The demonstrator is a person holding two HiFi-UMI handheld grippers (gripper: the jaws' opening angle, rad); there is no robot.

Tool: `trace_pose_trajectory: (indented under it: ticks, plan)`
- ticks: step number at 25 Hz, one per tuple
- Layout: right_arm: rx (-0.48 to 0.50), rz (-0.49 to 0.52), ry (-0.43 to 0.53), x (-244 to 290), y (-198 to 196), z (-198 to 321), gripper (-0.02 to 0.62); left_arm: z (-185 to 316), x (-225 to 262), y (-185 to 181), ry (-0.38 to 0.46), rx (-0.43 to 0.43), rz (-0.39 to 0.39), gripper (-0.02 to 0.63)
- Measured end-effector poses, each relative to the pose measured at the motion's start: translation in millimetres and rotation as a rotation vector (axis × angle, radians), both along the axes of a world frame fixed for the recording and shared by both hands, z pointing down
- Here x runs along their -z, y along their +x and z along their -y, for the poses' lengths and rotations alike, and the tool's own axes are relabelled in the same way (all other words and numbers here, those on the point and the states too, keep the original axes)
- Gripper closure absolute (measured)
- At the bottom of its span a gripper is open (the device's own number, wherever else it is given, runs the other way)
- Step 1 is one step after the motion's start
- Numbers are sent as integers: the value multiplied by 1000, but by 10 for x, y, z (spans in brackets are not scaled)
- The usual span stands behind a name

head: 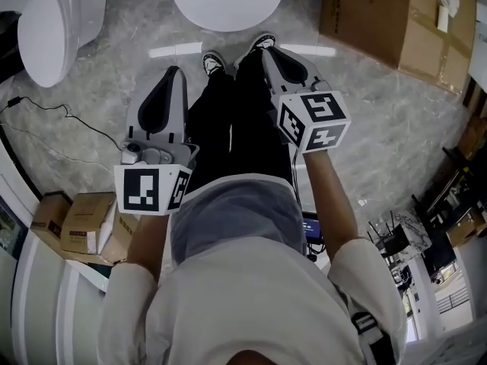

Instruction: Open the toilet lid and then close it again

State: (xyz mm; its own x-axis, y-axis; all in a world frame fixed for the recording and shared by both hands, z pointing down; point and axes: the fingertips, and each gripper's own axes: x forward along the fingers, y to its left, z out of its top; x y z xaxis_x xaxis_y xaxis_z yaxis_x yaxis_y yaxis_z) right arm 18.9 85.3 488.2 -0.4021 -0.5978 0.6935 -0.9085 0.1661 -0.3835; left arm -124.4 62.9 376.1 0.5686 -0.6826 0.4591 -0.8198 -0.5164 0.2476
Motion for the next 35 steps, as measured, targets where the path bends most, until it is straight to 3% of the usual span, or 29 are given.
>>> trace_pose_trajectory:
  ticks: [8,12,19,21,25,35]
  plan:
    - [-143,23,-104,-855,149,72,583,51,-299,7,-41,8,-4,598]
    - [-125,-19,-147,-1210,173,53,583,82,-441,4,-44,-13,24,598]
    - [-108,-10,-193,-1734,173,30,569,84,-721,-41,-83,-33,23,598]
    - [-114,22,-210,-1896,167,49,522,79,-799,-38,-93,-42,22,598]
    - [-194,110,-237,-2212,228,105,517,68,-919,-59,-111,-45,30,598]
    - [-368,337,-269,-2777,300,223,403,2,-1079,-196,-144,-24,54,598]
